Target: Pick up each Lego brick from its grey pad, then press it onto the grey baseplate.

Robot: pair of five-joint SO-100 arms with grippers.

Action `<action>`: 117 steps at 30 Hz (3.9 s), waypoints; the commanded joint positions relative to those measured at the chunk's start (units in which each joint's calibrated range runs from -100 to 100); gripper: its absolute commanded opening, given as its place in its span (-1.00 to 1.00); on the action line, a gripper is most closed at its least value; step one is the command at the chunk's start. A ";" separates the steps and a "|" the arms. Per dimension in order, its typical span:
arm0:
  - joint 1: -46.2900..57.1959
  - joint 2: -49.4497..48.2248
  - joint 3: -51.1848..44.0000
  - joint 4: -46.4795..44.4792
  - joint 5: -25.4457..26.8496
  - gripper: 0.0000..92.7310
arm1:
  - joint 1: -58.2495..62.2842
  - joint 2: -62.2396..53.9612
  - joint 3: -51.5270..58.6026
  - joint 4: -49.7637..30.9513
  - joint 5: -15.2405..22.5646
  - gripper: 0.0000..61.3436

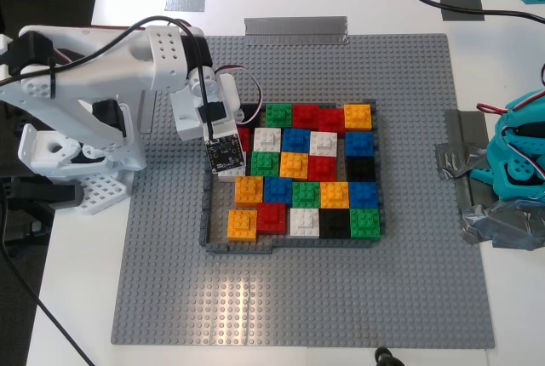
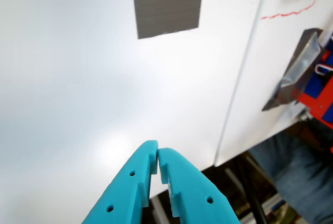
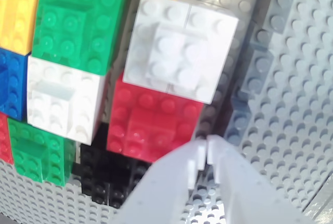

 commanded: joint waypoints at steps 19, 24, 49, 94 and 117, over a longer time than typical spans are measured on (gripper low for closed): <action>1.51 -1.79 -0.45 -0.51 0.30 -1.00 | 3.98 -0.61 -6.03 -10.79 -1.46 -1.00; 1.51 -1.87 -0.45 -0.51 0.30 -1.00 | 4.12 -1.90 -6.94 -8.75 -0.93 -1.00; 1.44 -1.44 -0.45 -0.51 0.30 -1.00 | 12.39 -11.08 -7.66 9.96 2.69 -1.00; 0.86 -1.27 -0.36 -0.51 0.30 -1.00 | 15.37 -8.68 0.29 -16.08 3.52 -1.00; 1.44 -1.27 -0.27 -0.43 0.30 -1.00 | 22.76 -16.32 -4.14 4.10 7.23 -1.00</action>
